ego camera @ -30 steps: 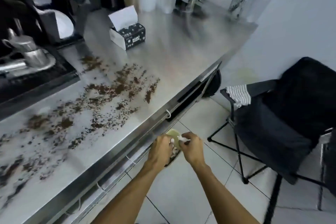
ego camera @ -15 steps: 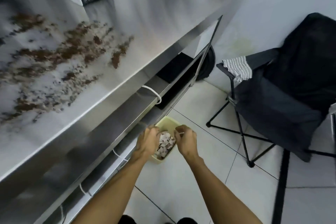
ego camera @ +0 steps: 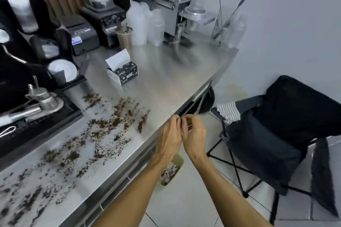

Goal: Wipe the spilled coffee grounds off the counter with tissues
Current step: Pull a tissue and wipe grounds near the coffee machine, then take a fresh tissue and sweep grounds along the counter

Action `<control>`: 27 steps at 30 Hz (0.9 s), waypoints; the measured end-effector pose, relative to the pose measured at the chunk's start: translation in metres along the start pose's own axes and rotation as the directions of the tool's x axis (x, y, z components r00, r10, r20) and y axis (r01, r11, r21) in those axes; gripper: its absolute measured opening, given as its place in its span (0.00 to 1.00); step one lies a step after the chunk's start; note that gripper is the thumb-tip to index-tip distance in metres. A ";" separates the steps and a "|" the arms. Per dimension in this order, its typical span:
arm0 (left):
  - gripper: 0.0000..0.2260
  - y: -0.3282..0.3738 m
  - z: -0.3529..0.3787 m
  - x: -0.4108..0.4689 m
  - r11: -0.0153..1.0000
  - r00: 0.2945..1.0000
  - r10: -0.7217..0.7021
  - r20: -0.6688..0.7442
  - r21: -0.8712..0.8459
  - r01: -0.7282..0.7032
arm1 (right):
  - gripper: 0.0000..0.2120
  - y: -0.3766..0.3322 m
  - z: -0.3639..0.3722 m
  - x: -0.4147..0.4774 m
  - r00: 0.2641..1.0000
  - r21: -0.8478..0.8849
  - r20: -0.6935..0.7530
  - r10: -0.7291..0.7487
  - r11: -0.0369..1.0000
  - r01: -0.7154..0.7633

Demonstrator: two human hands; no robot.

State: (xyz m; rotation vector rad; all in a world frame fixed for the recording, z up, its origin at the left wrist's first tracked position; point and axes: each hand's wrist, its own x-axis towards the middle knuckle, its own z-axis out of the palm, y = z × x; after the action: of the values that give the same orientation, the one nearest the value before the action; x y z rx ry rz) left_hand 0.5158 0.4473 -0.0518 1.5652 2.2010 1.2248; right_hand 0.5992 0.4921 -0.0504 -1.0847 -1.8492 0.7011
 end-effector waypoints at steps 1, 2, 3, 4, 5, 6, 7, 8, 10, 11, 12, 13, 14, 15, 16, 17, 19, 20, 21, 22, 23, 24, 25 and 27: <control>0.10 0.007 -0.012 0.007 1.000 1.000 0.007 -0.023 -0.020 -0.008 | 0.03 -0.012 -0.002 0.009 1.000 0.020 -0.010 -0.017 1.000 0.018; 0.10 0.011 -0.023 0.013 1.000 0.999 0.011 -0.046 -0.027 -0.013 | 0.03 -0.023 -0.003 0.016 1.000 0.033 -0.009 -0.028 0.999 0.029; 0.10 0.013 -0.034 0.019 1.000 0.997 0.012 -0.073 -0.024 -0.014 | 0.03 -0.033 -0.002 0.023 0.999 0.039 -0.005 -0.037 0.999 0.037; 0.09 0.013 -0.045 0.024 1.000 0.995 0.001 -0.096 -0.022 -0.003 | 0.03 -0.043 0.000 0.030 0.999 0.042 -0.003 -0.040 0.998 0.040; 0.09 0.012 -0.056 0.029 1.000 0.993 -0.010 -0.117 -0.024 0.007 | 0.03 -0.051 0.004 0.035 0.999 0.043 -0.001 -0.046 0.998 0.046; 0.08 0.009 -0.068 0.033 1.000 0.991 -0.015 -0.133 -0.026 0.011 | 0.03 -0.061 0.009 0.040 0.999 0.048 0.000 -0.052 0.997 0.052; 0.08 0.007 -0.078 0.036 1.000 0.989 -0.012 -0.146 -0.027 0.008 | 0.03 -0.068 0.013 0.042 0.998 0.049 0.001 -0.060 0.997 0.060; 0.08 0.001 -0.092 0.042 1.000 0.987 -0.013 -0.159 -0.016 0.010 | 0.03 -0.079 0.020 0.047 0.997 0.051 -0.004 -0.071 0.996 0.071; 0.08 -0.013 -0.114 0.051 1.000 0.982 -0.021 -0.186 -0.012 0.019 | 0.03 -0.094 0.034 0.053 0.997 0.030 -0.004 -0.079 0.996 0.079; 0.08 -0.021 -0.125 0.054 1.000 0.982 -0.024 -0.189 -0.019 0.021 | 0.03 -0.101 0.042 0.056 0.997 0.017 0.002 -0.078 0.997 0.078; 0.09 -0.030 -0.136 0.058 1.000 0.984 -0.022 -0.179 -0.015 0.020 | 0.03 -0.108 0.051 0.060 0.997 0.010 0.005 -0.081 0.997 0.080; 0.09 -0.039 -0.147 0.061 1.000 0.986 -0.025 -0.167 -0.011 0.023 | 0.03 -0.114 0.060 0.063 0.996 0.007 0.007 -0.091 0.996 0.091; 0.10 -0.049 -0.156 0.065 0.999 0.985 -0.035 -0.168 -0.011 0.034 | 0.03 -0.120 0.069 0.066 0.994 0.001 0.010 -0.109 0.994 0.109; 0.09 -0.060 -0.163 0.068 0.998 0.982 -0.056 -0.178 -0.020 0.054 | 0.03 -0.125 0.078 0.070 0.991 -0.011 0.023 -0.133 0.991 0.133; 0.09 -0.070 -0.170 0.071 0.997 0.978 -0.080 -0.190 -0.028 0.076 | 0.04 -0.129 0.087 0.074 0.986 -0.028 0.042 -0.161 0.986 0.162; 0.08 -0.080 -0.176 0.074 0.995 0.976 -0.096 -0.194 -0.026 0.093 | 0.04 -0.133 0.096 0.078 0.981 -0.047 0.057 -0.187 0.981 0.189; 0.06 -0.096 -0.187 0.084 0.991 0.975 -0.133 -0.176 -0.018 0.132 | 0.07 -0.138 0.114 0.090 0.974 -0.072 0.094 -0.204 0.975 0.211; 0.06 -0.105 -0.190 0.091 0.987 0.972 -0.163 -0.168 -0.022 0.162 | 0.08 -0.140 0.125 0.098 0.971 -0.083 0.123 -0.206 0.973 0.217; 0.09 -0.111 -0.193 0.099 0.981 0.968 -0.192 -0.163 -0.026 0.190 | 0.10 -0.139 0.133 0.107 0.965 -0.102 0.157 -0.213 0.968 0.230; 0.12 -0.116 -0.193 0.106 0.977 0.963 -0.214 -0.163 -0.021 0.214 | 0.12 -0.138 0.141 0.116 0.955 -0.128 0.192 -0.226 0.959 0.252; 0.16 -0.121 -0.193 0.114 0.972 0.958 -0.234 -0.165 -0.016 0.235 | 0.13 -0.137 0.149 0.127 0.943 -0.156 0.233 -0.237 0.948 0.277; 0.21 -0.126 -0.192 0.122 0.966 0.952 -0.256 -0.165 -0.013 0.258 | 0.15 -0.136 0.158 0.139 0.931 -0.189 0.272 -0.244 0.935 0.300; 0.25 -0.132 -0.190 0.131 0.958 0.945 -0.284 -0.162 -0.012 0.286 | 0.15 -0.135 0.166 0.153 0.919 -0.226 0.310 -0.245 0.920 0.321; 0.34 -0.142 -0.184 0.149 0.931 0.922 -0.364 -0.133 -0.025 0.364 | 0.17 -0.132 0.183 0.180 0.890 -0.281 0.378 -0.253 0.885 0.371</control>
State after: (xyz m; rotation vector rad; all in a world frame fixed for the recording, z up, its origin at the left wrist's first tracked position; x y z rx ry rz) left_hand 0.2475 0.4637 0.0125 1.0285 2.4313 1.2400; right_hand 0.3394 0.5824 0.0372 -0.8763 -2.4452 0.3840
